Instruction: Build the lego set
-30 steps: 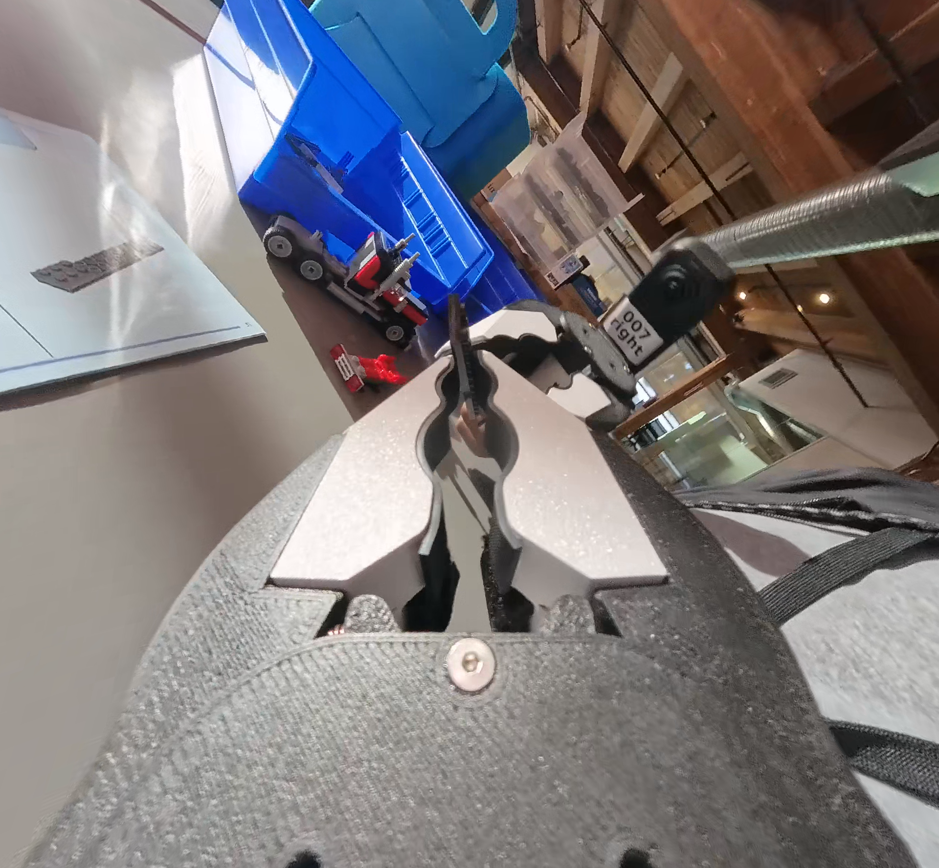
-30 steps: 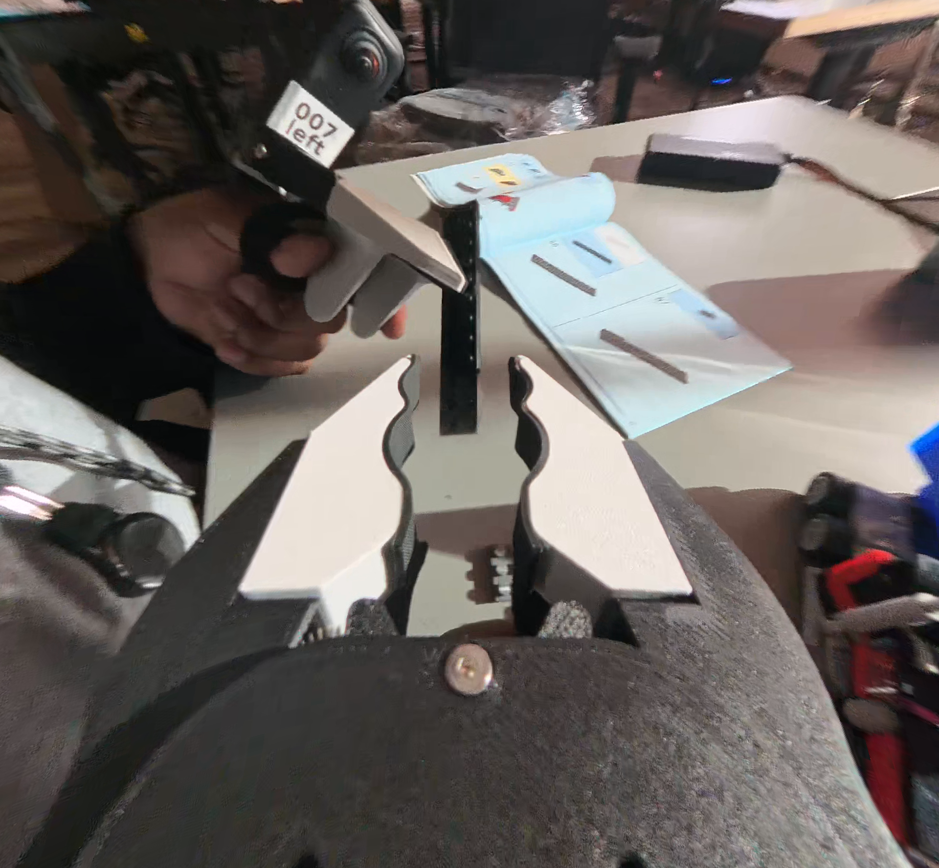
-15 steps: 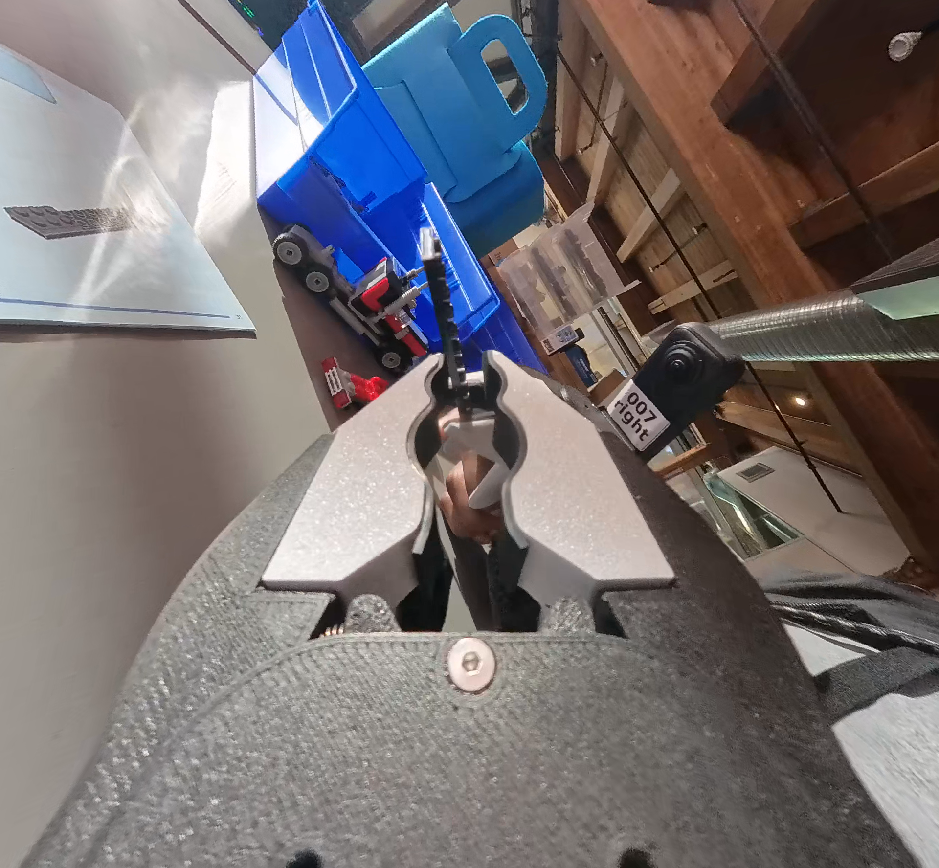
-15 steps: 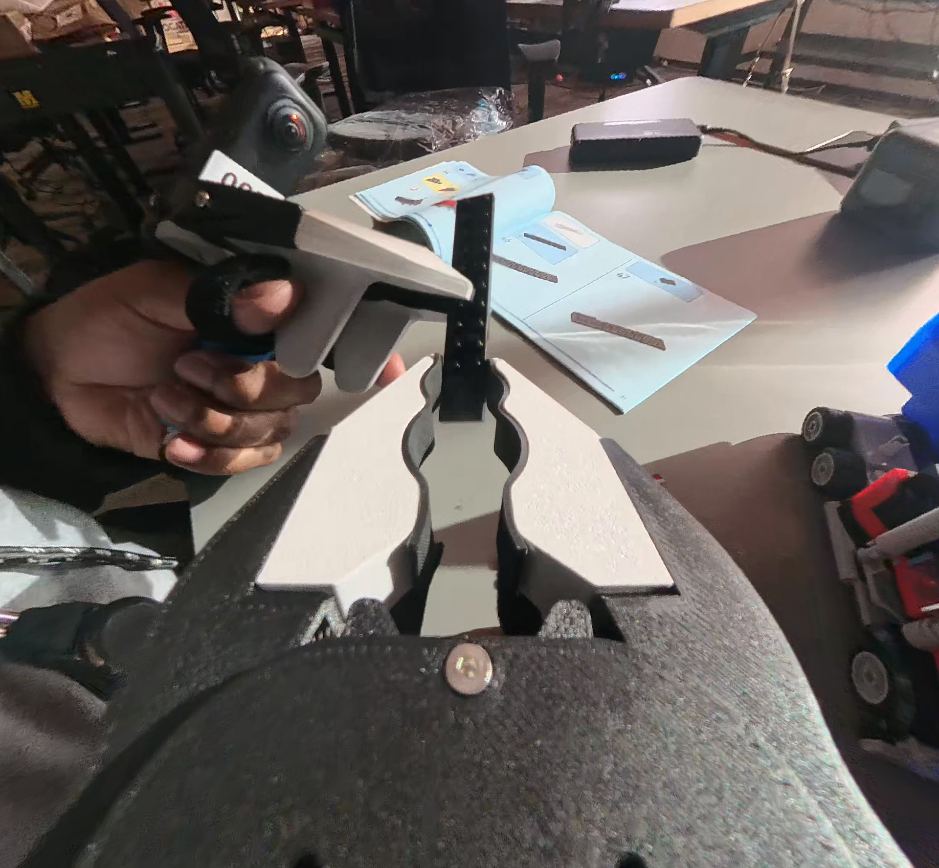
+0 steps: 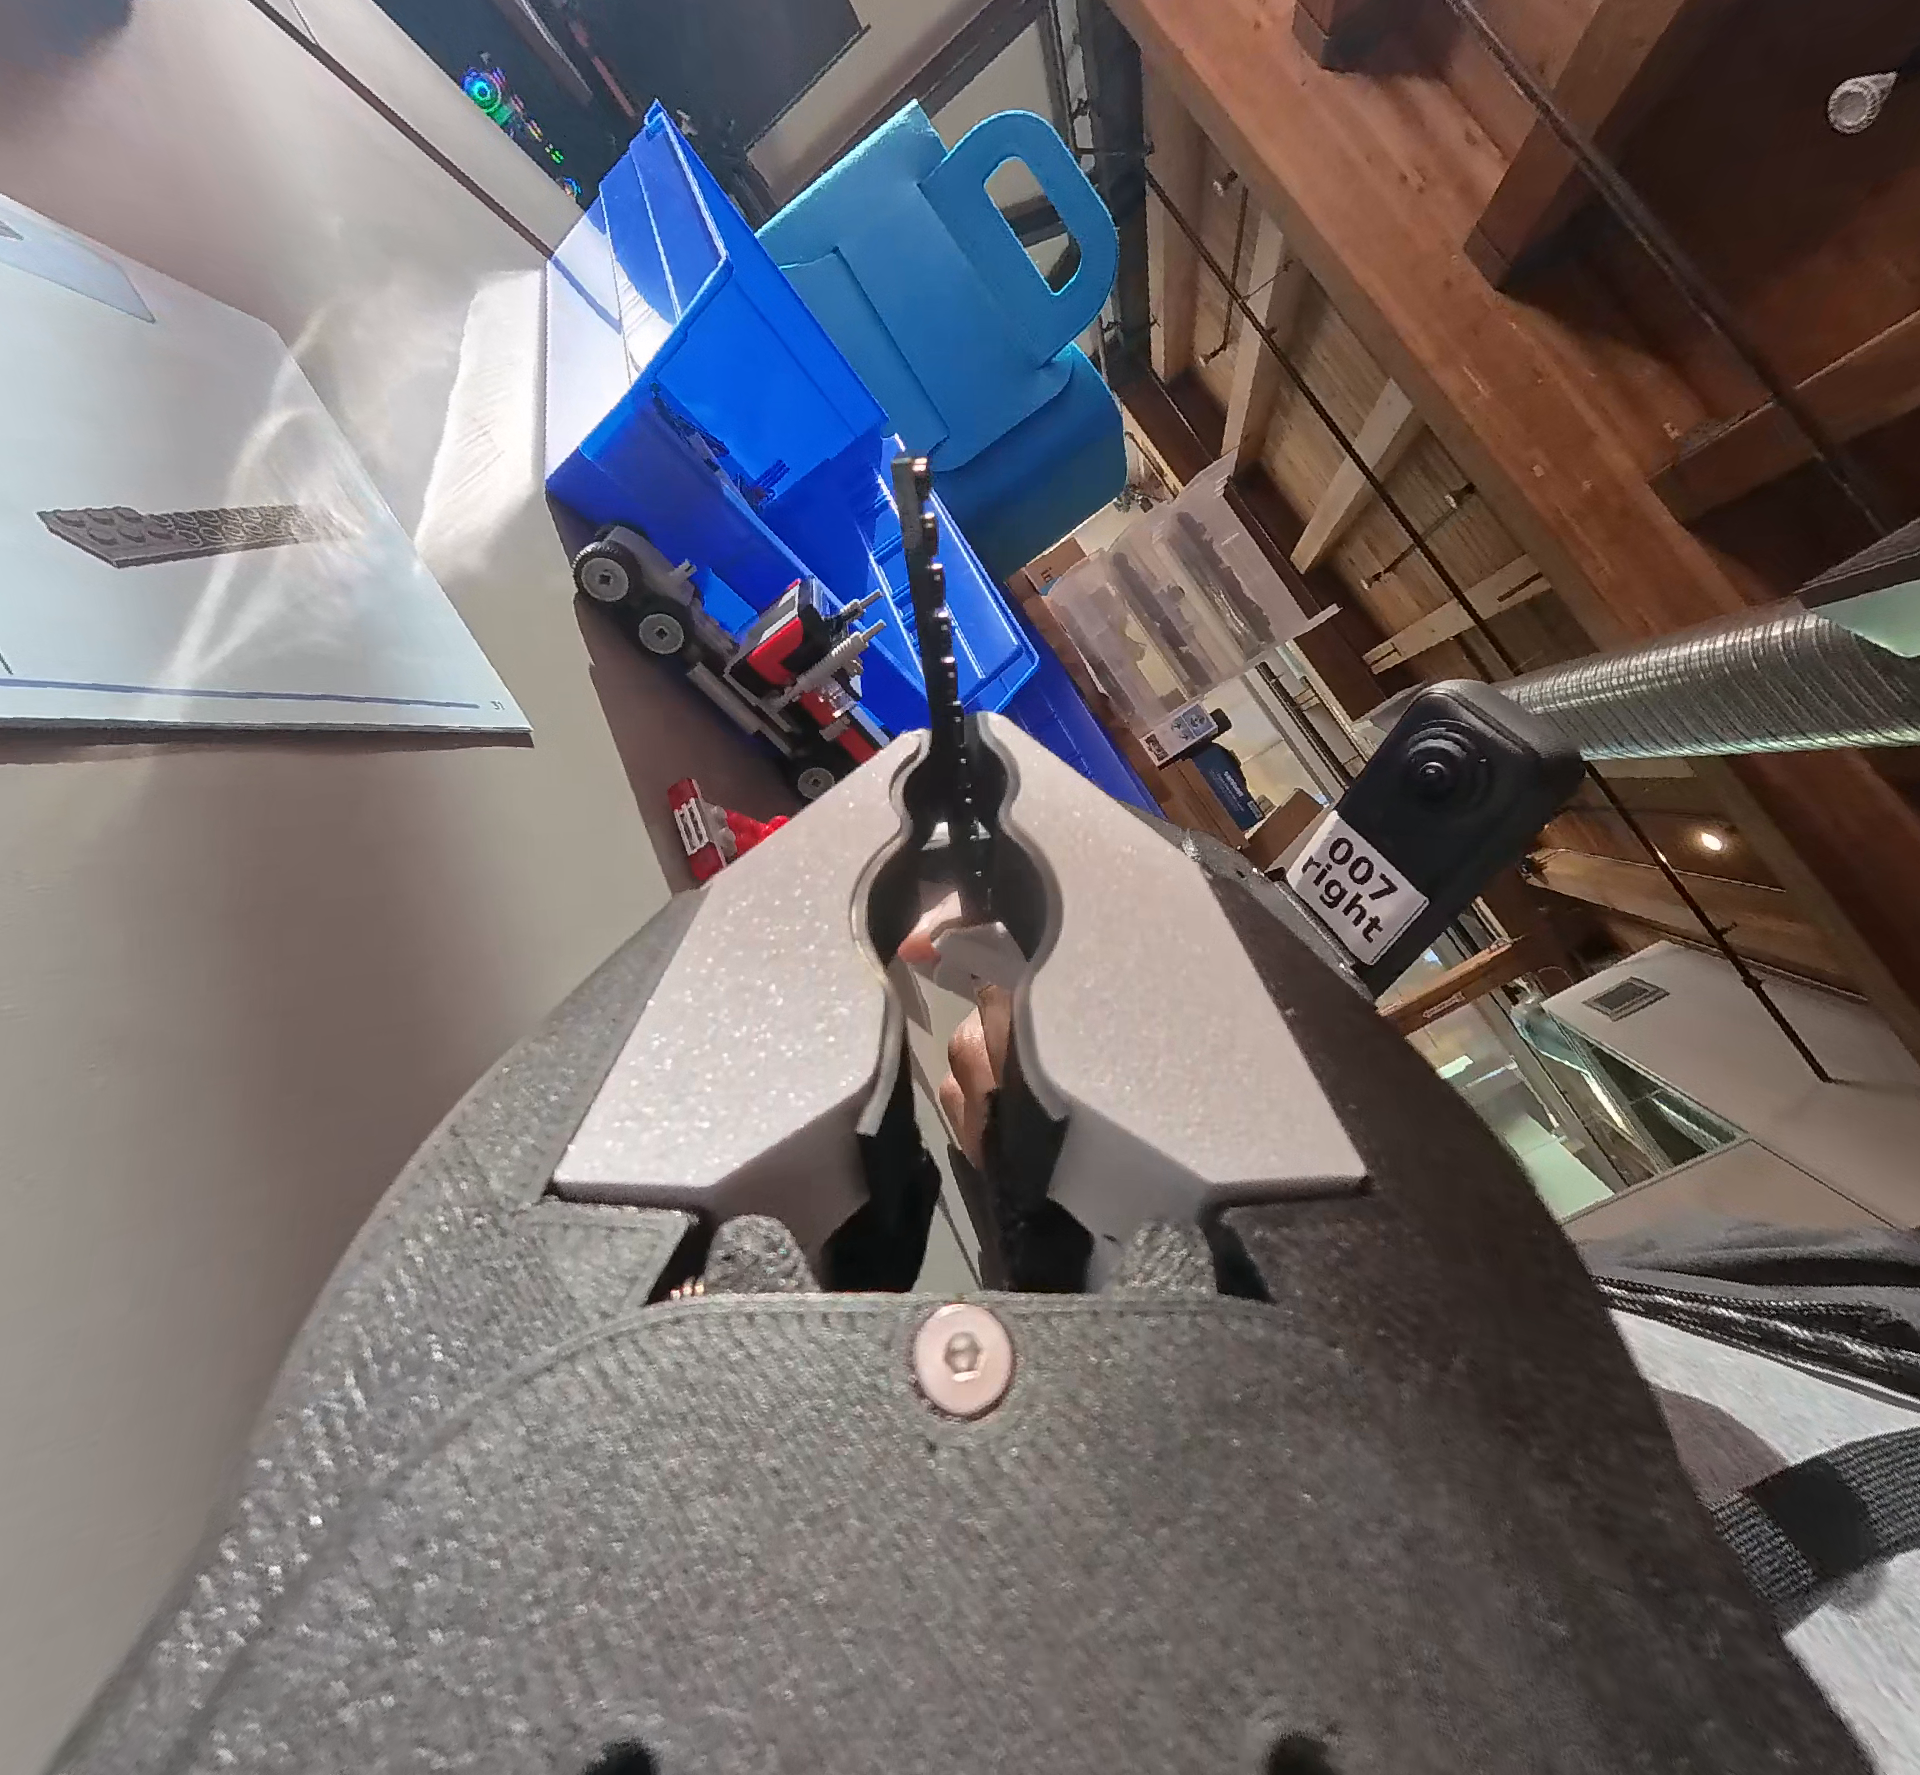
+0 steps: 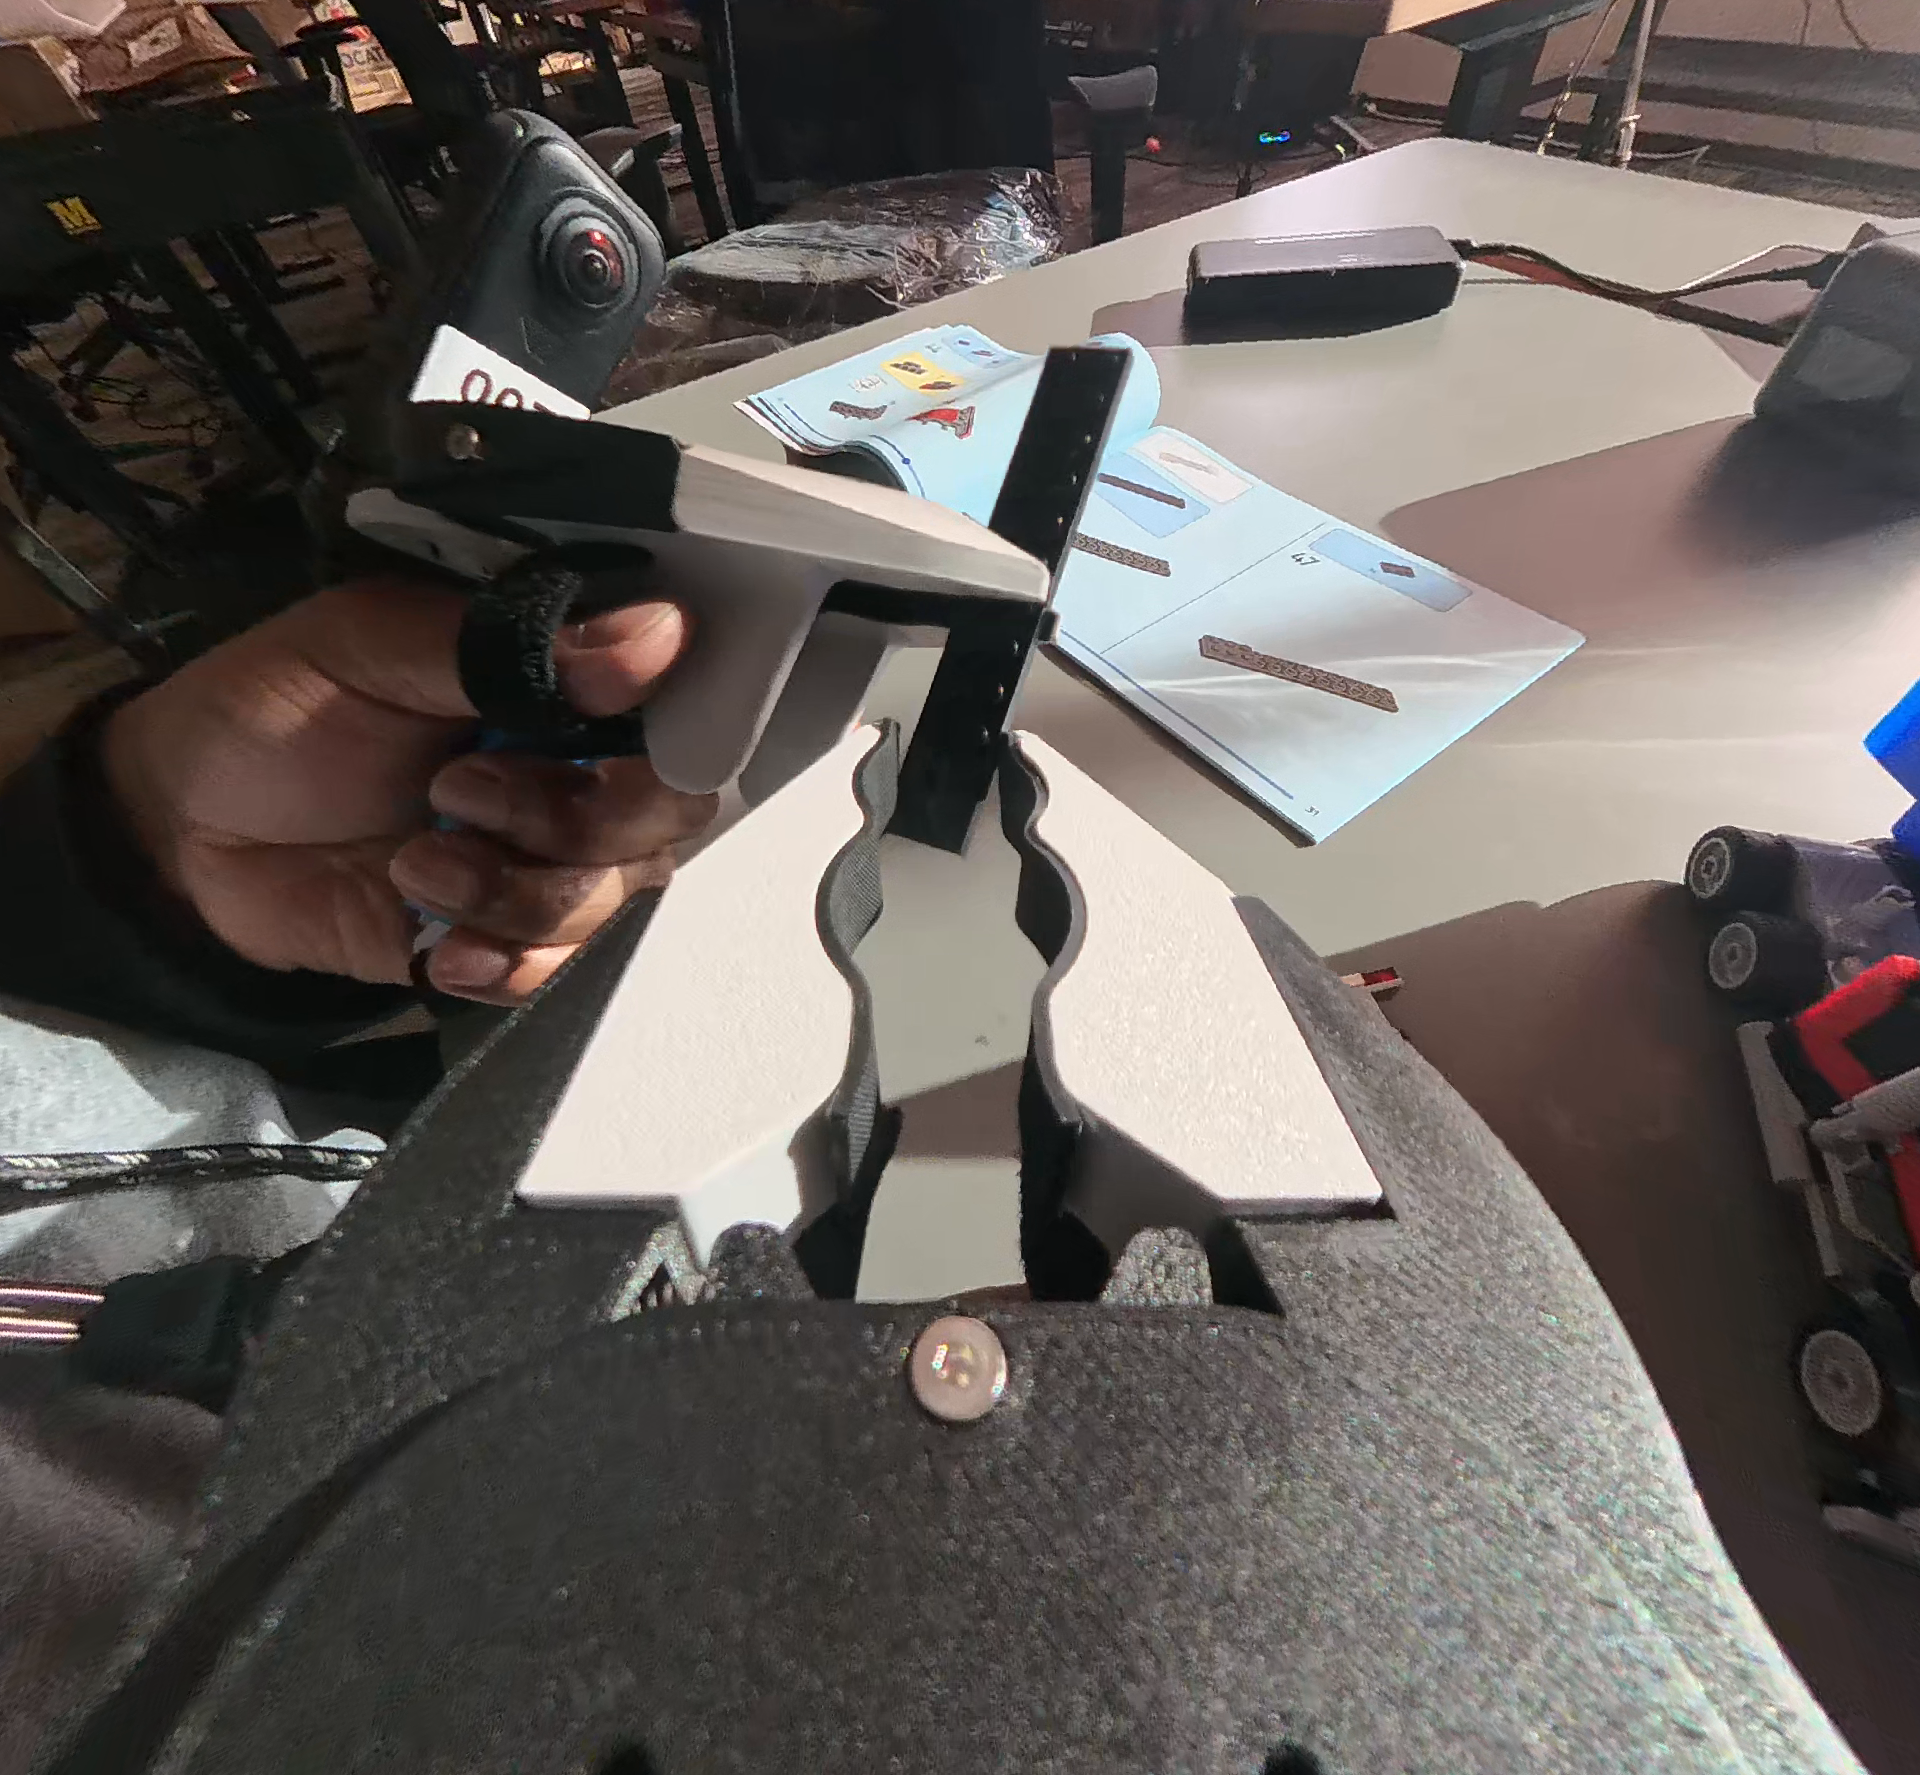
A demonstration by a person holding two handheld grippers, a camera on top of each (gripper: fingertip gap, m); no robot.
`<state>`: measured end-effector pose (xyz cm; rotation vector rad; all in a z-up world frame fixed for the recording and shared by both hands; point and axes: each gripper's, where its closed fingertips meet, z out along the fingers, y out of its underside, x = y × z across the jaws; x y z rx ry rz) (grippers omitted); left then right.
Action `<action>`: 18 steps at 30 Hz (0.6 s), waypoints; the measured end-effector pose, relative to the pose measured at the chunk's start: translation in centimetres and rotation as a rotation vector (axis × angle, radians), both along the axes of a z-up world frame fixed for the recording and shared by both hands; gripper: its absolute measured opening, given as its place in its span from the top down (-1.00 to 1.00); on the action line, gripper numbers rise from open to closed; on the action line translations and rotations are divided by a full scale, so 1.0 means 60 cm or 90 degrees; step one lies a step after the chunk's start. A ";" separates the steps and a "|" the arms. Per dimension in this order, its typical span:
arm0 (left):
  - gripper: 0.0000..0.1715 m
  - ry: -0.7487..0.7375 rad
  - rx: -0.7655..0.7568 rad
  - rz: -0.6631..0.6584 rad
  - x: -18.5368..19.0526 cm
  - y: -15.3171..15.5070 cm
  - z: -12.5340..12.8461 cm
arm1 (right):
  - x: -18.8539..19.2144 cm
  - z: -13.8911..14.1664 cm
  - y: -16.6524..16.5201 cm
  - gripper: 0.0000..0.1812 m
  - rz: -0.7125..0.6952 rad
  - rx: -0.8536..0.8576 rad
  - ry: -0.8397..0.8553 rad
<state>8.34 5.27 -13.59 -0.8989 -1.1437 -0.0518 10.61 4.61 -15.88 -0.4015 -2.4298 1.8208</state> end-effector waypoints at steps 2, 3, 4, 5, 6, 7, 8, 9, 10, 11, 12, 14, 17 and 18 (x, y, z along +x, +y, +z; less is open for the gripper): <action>0.95 0.005 0.001 0.000 0.001 0.000 0.002 | 0.002 0.001 0.000 0.76 0.004 0.003 0.006; 0.94 0.006 0.002 0.003 0.002 -0.001 0.002 | 0.003 0.000 0.002 0.76 0.008 0.009 0.010; 0.94 0.007 0.005 0.009 0.001 -0.005 0.003 | 0.003 0.000 0.004 0.76 0.012 0.016 0.016; 0.94 0.006 0.012 0.014 0.001 -0.008 0.004 | 0.001 0.000 0.008 0.73 0.014 0.025 0.024; 0.94 0.000 0.019 0.012 0.001 -0.010 0.003 | -0.003 -0.001 0.015 0.68 0.012 0.034 0.033; 0.94 -0.010 0.030 0.004 0.003 -0.009 0.001 | -0.008 -0.001 0.022 0.65 0.010 0.046 0.039; 0.94 -0.020 0.044 -0.008 0.005 -0.008 0.000 | -0.013 -0.003 0.030 0.63 0.011 0.058 0.042; 0.94 -0.031 0.057 -0.019 0.008 -0.007 -0.002 | -0.016 -0.005 0.039 0.63 0.014 0.072 0.040; 0.94 -0.039 0.066 -0.028 0.011 -0.007 -0.004 | -0.019 -0.009 0.049 0.63 0.020 0.089 0.036; 0.94 -0.046 0.069 -0.036 0.015 -0.006 -0.006 | -0.022 -0.015 0.059 0.63 0.025 0.111 0.030; 0.94 -0.048 0.070 -0.042 0.019 -0.006 -0.006 | -0.026 -0.024 0.070 0.64 0.029 0.136 0.026; 0.94 -0.052 0.068 -0.051 0.028 -0.008 -0.007 | -0.035 -0.046 0.093 0.64 0.035 0.191 0.021; 0.94 -0.055 0.069 -0.055 0.039 -0.018 -0.009 | -0.042 -0.069 0.115 0.64 0.048 0.236 0.017; 0.94 -0.057 0.071 -0.052 0.041 -0.022 -0.009 | -0.042 -0.074 0.118 0.64 0.056 0.242 0.016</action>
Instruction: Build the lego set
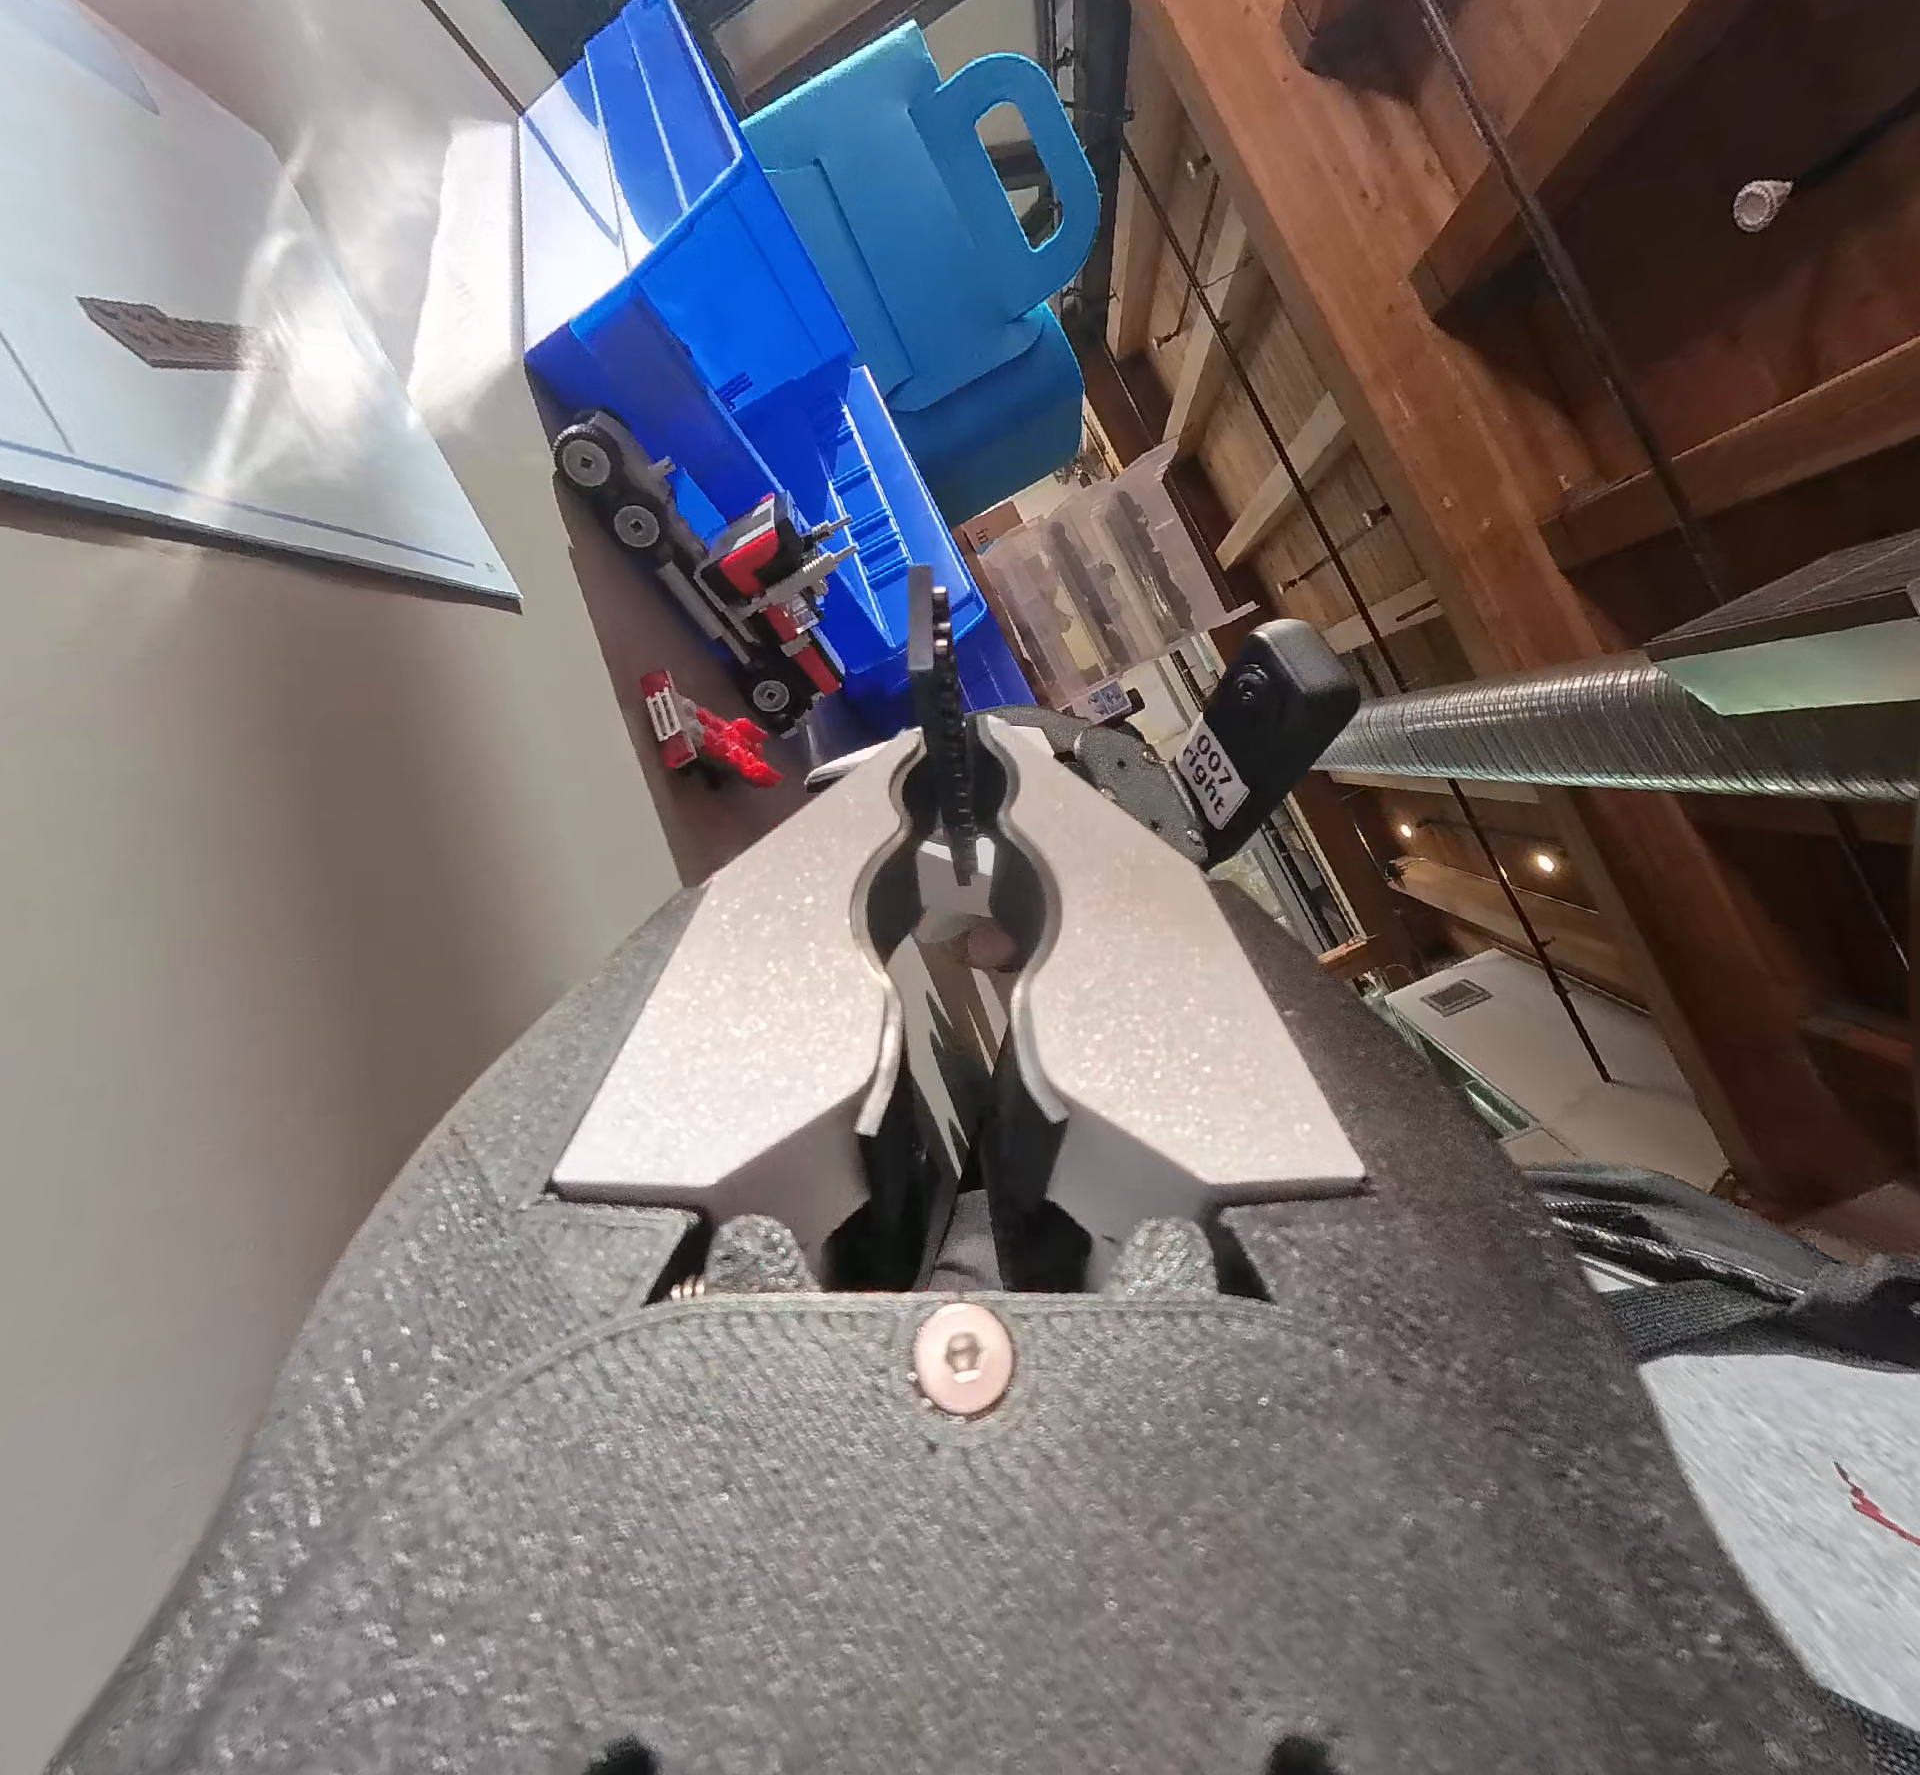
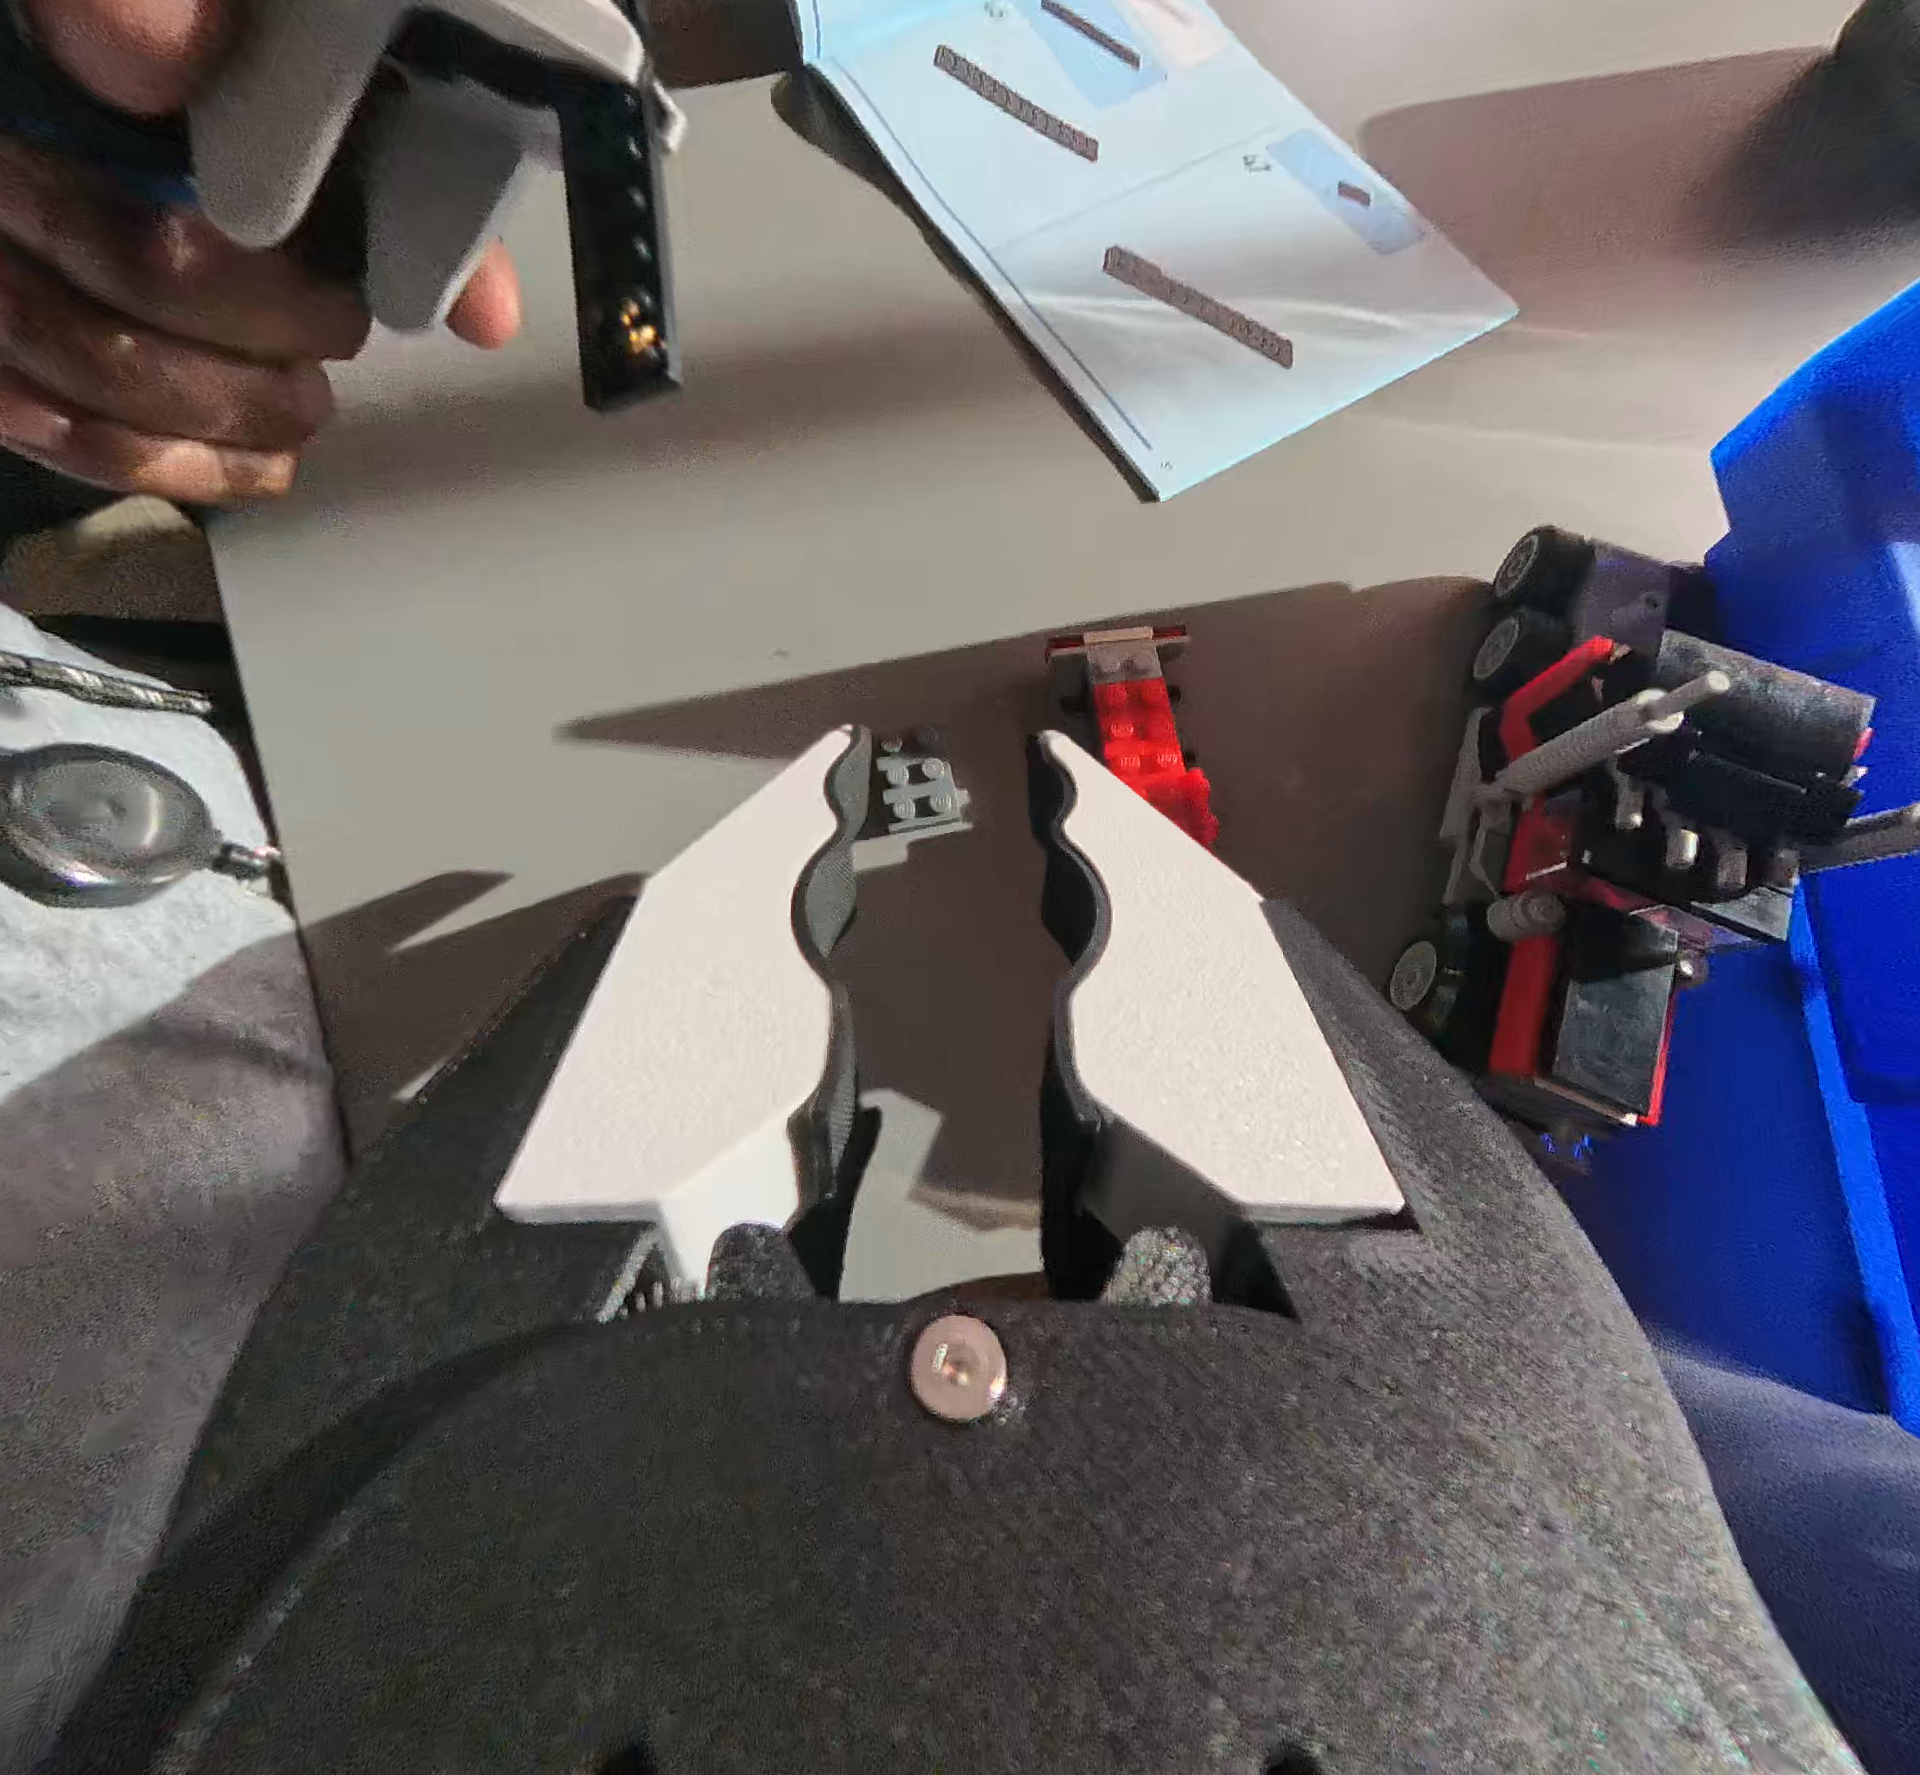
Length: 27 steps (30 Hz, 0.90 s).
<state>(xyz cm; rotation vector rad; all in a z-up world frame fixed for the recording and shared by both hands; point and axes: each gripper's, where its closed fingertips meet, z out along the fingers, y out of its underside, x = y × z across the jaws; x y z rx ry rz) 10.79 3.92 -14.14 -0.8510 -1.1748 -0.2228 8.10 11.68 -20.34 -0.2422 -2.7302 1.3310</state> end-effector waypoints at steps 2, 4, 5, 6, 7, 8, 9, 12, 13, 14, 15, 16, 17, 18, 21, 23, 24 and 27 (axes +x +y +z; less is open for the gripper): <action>0.93 -0.005 0.003 -0.002 0.002 -0.006 -0.002 | 0.002 -0.011 0.001 0.64 0.019 0.019 -0.004; 0.94 -0.010 0.009 -0.013 0.003 -0.005 -0.003 | 0.003 -0.020 0.002 0.64 0.037 0.043 0.008; 0.94 -0.012 0.010 -0.017 0.003 -0.004 -0.003 | 0.005 -0.025 0.004 0.64 0.047 0.056 0.010; 0.93 -0.014 0.009 -0.019 0.002 -0.003 -0.004 | 0.008 -0.029 0.006 0.64 0.057 0.067 0.008; 0.94 -0.014 0.005 -0.020 0.002 -0.001 -0.005 | 0.011 -0.033 0.008 0.64 0.064 0.076 0.007; 0.94 -0.015 0.002 -0.023 0.002 0.000 -0.006 | 0.013 -0.035 0.010 0.64 0.070 0.082 0.007; 0.94 -0.015 0.000 -0.026 0.002 0.002 -0.006 | 0.015 -0.038 0.010 0.65 0.072 0.087 0.008; 0.93 -0.015 -0.004 -0.033 0.003 0.006 -0.007 | 0.012 -0.046 0.007 0.67 0.059 0.102 0.017; 0.93 -0.014 -0.005 -0.037 0.004 0.007 -0.007 | 0.014 -0.049 0.005 0.69 0.059 0.106 0.018; 0.93 -0.014 -0.008 -0.041 0.006 0.009 -0.007 | 0.018 -0.048 0.001 0.70 0.059 0.103 0.015; 0.93 -0.013 -0.011 -0.046 0.007 0.012 -0.007 | 0.021 -0.049 -0.002 0.73 0.060 0.104 0.011; 0.94 -0.015 -0.012 -0.053 0.009 0.015 -0.008 | 0.023 -0.049 -0.006 0.74 0.057 0.104 0.009; 0.94 -0.018 -0.011 -0.061 0.012 0.019 -0.009 | 0.025 -0.049 -0.008 0.77 0.054 0.103 0.007; 0.94 -0.024 -0.009 -0.071 0.016 0.024 -0.010 | 0.024 -0.049 -0.011 0.80 0.048 0.103 0.006; 0.94 -0.045 0.002 -0.102 0.028 0.041 -0.016 | 0.021 -0.049 -0.015 0.80 0.030 0.102 0.004; 0.94 -0.061 0.001 -0.113 0.036 0.049 -0.022 | 0.018 -0.043 -0.016 0.80 0.019 0.091 -0.002; 0.94 -0.067 -0.005 -0.116 0.040 0.052 -0.026 | 0.019 -0.037 -0.017 0.80 0.016 0.079 -0.008; 0.94 -0.091 -0.020 -0.118 0.048 0.059 -0.040 | 0.027 0.005 -0.022 0.80 0.013 0.019 -0.026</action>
